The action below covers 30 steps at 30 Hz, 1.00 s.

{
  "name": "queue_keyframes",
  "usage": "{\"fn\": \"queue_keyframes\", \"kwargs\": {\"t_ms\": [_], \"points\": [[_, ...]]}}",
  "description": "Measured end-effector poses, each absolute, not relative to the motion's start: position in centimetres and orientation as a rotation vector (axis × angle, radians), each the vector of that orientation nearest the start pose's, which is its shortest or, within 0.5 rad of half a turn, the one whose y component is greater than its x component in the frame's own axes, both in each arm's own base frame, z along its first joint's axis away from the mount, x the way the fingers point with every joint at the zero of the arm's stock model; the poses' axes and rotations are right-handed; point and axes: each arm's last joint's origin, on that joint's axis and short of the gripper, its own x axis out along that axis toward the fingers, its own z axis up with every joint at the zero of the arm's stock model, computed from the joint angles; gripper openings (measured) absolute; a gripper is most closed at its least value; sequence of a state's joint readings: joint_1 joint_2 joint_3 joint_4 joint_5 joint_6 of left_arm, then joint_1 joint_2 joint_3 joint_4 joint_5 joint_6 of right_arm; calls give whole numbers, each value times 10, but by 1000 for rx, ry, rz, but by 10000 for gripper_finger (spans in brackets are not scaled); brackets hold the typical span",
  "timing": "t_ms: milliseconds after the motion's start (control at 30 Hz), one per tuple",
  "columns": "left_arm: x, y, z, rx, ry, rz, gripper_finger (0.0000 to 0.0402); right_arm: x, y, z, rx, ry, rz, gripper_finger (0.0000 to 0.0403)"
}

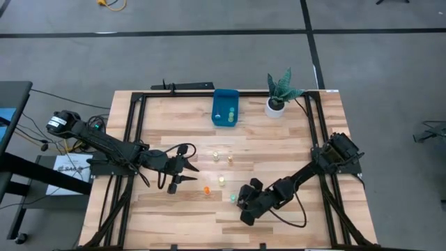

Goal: Pick and place pill bottles into a basket
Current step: Put the green pill bottle into the blue container

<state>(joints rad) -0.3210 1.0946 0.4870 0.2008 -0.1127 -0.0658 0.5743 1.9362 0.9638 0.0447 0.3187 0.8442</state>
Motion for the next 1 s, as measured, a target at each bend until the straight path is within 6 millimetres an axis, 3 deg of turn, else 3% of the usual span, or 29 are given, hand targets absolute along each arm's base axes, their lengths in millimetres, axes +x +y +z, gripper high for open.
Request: {"fn": "queue_keyframes", "kwargs": {"t_ms": [300, 700, 1000], "points": [[213, -67, 209, 23, 404, -192, 137, 306, 187, 104, 328, 858, -124, 126], [213, -67, 209, 23, 404, -192, 137, 306, 185, 104, 245, 851, -128, 188], [213, -67, 209, 23, 404, -192, 137, 308, 181, 103, 206, 826, -159, 184]]}}
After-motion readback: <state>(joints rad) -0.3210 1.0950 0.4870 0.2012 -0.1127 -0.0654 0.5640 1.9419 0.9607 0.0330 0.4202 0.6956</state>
